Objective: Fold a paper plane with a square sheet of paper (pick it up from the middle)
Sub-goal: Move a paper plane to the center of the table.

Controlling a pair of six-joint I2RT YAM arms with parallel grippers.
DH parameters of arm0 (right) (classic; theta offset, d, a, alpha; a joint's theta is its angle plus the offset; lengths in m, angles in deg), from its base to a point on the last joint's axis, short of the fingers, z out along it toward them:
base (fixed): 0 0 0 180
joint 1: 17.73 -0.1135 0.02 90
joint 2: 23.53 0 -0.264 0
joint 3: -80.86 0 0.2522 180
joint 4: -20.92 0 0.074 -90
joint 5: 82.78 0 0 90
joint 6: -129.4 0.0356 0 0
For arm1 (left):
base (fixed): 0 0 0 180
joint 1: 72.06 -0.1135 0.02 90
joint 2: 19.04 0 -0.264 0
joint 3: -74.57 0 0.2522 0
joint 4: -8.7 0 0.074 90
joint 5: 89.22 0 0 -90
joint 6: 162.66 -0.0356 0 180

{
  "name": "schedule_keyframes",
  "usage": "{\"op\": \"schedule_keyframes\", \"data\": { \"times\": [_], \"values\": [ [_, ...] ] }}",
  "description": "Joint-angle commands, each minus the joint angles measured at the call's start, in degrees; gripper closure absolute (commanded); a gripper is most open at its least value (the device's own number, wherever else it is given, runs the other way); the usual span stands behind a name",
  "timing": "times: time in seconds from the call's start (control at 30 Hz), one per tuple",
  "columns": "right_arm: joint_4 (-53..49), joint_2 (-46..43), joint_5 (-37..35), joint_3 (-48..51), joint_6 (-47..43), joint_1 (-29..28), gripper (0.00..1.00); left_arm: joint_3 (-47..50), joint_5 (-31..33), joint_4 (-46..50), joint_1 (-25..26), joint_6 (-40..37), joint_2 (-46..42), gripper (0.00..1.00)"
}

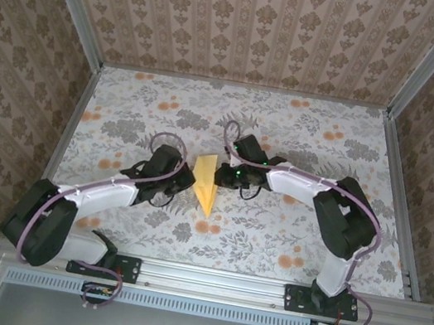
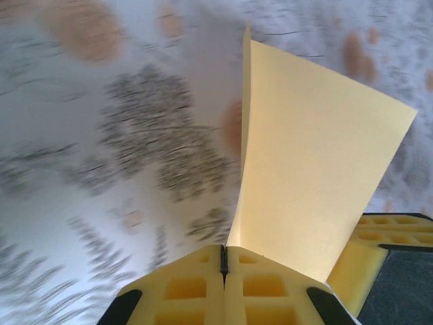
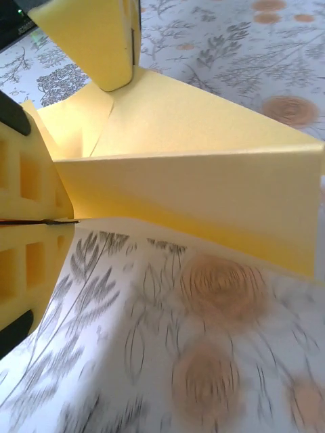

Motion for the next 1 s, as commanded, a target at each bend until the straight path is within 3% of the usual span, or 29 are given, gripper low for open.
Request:
{"op": "schedule_keyframes", "data": {
  "times": [0.0, 0.27, 0.43, 0.63, 0.97],
  "values": [
    [-0.9, -3.8, -2.7, 3.2, -0.3, 1.8, 0.90, -3.0, -5.7, -7.4, -0.3, -3.5, 4.6, 1.00],
    [-1.5, -6.2, -5.7, 7.7, 0.0, 4.6, 0.87, -8.2, -9.9, -12.5, 0.2, -3.1, 16.6, 1.00],
    [-3.3, -4.7, -6.8, 7.4, 0.6, 4.6, 0.76, -9.4, -10.3, -13.5, 0.9, -2.7, 21.1, 1.00],
    [-4.6, -9.8, -9.3, 8.2, 1.0, 4.2, 0.67, -8.5, -9.8, -13.9, 0.9, -2.2, 21.4, 1.00],
    [-11.8, -10.5, -15.0, 6.4, 3.6, -2.2, 0.66, -8.3, -9.9, -14.2, 1.2, -2.2, 20.9, 1.00]
  ]
}}
